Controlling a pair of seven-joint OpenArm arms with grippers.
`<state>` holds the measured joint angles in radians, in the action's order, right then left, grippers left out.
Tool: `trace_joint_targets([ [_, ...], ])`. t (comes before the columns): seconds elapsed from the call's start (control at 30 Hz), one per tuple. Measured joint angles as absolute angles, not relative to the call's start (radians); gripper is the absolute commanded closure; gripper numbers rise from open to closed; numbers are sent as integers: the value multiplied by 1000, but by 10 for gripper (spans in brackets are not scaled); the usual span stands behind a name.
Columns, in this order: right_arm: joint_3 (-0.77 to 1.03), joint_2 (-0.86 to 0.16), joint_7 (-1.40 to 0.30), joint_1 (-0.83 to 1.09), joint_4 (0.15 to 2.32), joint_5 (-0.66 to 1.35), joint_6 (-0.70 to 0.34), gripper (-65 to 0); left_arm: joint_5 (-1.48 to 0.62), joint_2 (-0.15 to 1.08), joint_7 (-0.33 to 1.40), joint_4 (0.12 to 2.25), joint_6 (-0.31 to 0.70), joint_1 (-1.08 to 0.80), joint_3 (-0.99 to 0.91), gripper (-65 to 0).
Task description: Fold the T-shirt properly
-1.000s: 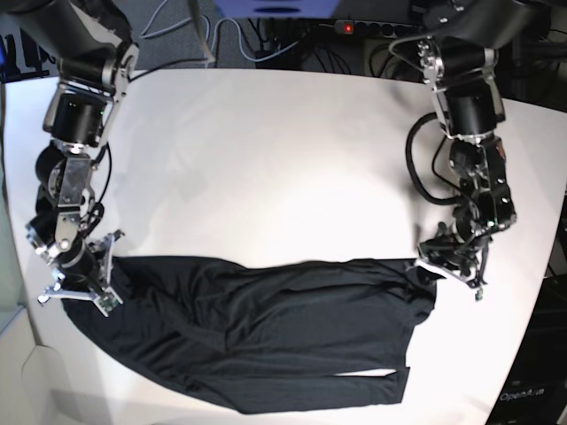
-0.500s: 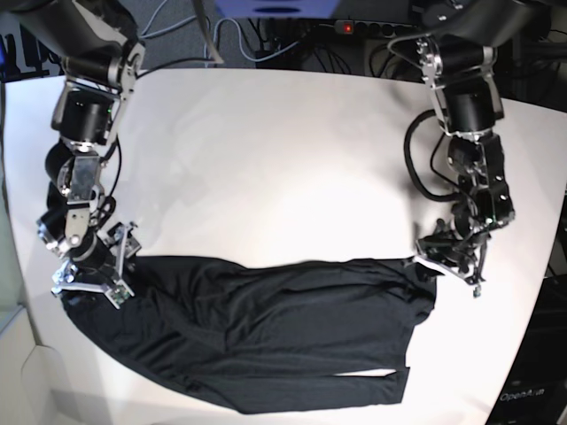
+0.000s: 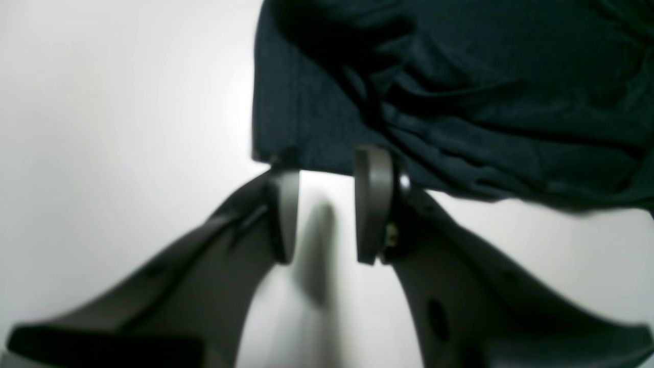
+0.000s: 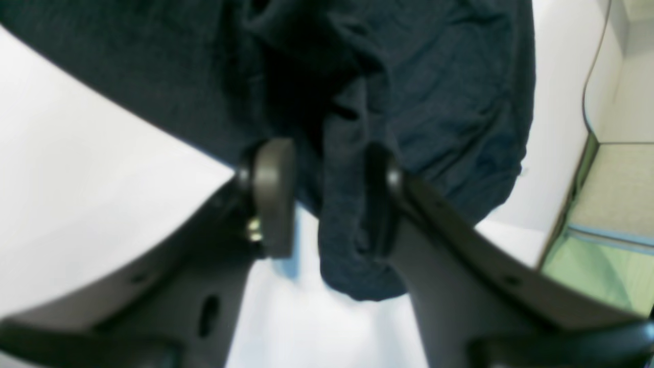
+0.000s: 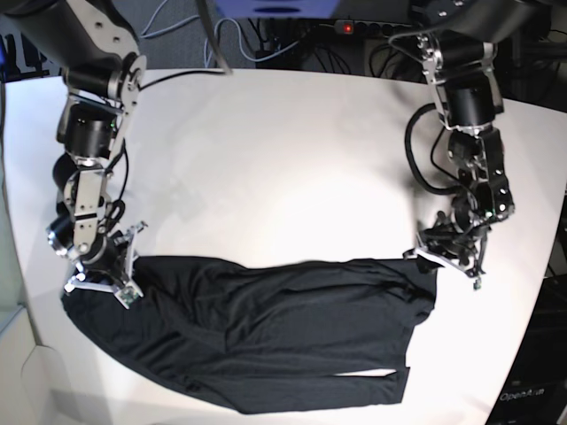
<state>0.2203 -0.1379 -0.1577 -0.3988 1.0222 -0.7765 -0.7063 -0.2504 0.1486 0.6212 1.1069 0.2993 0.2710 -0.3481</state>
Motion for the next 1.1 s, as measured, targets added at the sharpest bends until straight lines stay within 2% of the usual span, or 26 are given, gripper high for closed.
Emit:
trace_joint_targets([
  [0.23,212,-154,-147,-424,1013,-776,-703,-78,-250,147,621,1107,299,271,-348,-174],
  [0.37,212,-183,-99,-447,889,-783,-707,-39,-251,147,621,1106,299,271,-348,-174],
  [0.63,216,-202,-93,-470,845,-783,-704,-42,-251,147,621,1106,299,271,-348,-174],
  [0.87,209,-217,-70,-471,845,-784,-704,-15,-250,147,621,1106,299,271,-348,-174],
  [1.1,209,-230,-23,-567,836,-829,-706,-15,-251,144,619,1105,300,269,-348,-174],
])
